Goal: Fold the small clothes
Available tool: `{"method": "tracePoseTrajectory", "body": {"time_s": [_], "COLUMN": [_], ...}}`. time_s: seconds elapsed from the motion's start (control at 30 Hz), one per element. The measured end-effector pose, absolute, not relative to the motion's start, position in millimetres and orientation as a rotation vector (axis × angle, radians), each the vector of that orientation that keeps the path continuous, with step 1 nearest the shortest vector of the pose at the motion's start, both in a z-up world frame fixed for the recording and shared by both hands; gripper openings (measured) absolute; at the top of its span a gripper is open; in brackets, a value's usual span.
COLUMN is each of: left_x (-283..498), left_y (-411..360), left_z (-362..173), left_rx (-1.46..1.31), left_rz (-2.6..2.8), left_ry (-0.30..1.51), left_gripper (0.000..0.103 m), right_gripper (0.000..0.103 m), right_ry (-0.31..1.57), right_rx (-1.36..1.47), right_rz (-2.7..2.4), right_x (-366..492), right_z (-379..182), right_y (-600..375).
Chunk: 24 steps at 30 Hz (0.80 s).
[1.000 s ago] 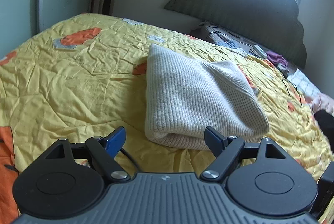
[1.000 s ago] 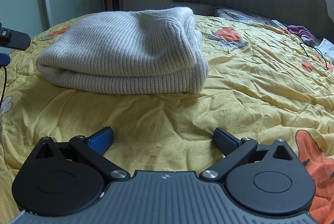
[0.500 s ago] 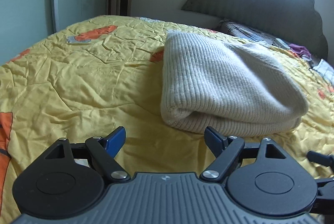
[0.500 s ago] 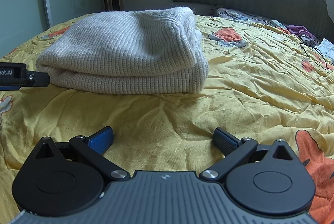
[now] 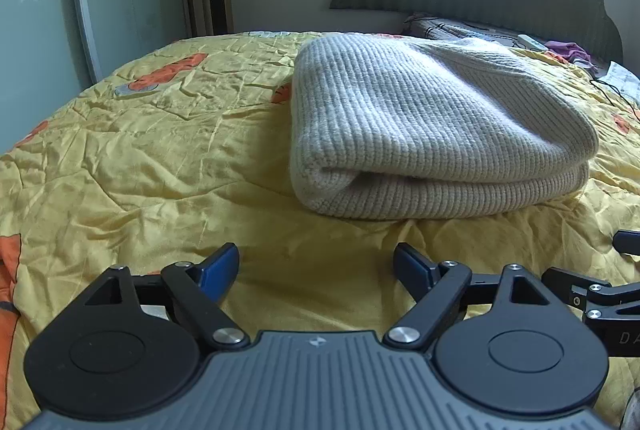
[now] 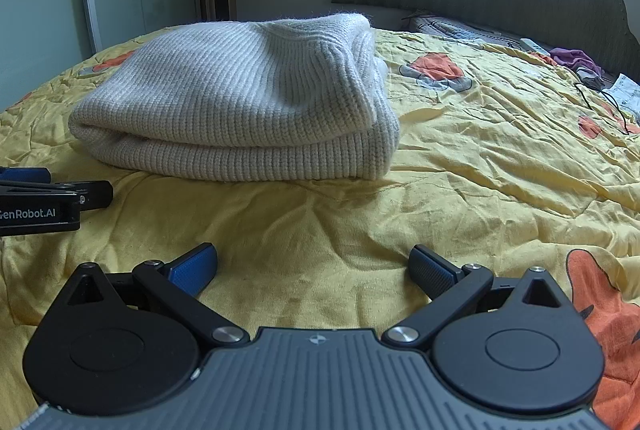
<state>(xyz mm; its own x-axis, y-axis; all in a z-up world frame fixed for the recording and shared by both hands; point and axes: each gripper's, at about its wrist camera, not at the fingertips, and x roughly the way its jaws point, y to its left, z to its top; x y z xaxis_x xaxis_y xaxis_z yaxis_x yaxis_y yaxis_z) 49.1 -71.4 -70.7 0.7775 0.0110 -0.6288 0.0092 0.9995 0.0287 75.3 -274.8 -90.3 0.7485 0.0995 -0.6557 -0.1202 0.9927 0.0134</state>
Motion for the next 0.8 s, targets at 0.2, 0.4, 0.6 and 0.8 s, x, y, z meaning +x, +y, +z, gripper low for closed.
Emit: {"method": "tracePoseTrajectory", "body": {"time_s": [0.2,0.4,0.6,0.8], "left_x": [48.9,46.4,40.1,38.3], "left_y": [-67.5,-62.1,-59.9,-59.1], "left_z": [-71.5,-70.7,-69.1,-70.2], "left_rx": [0.019,0.005,0.018,0.019], "left_rz": [0.033,0.054,0.048,0.039], "left_ry": [0.686,0.696,0.707,0.716], "left_gripper": [0.094,0.094,0.094,0.094], "right_gripper": [0.103,0.103,0.102,0.103], "right_ry": [0.715,0.715,0.715,0.7], "right_rx": [-0.03,-0.03,-0.038,-0.009], "right_rz": [0.12,0.12,0.119,0.031], "right_x": [75.3,75.3,75.7,66.2], "right_z": [-90.3,-90.3,-89.9,-85.2], "right_y": [-274.8,-274.9,-273.3,-266.5]}}
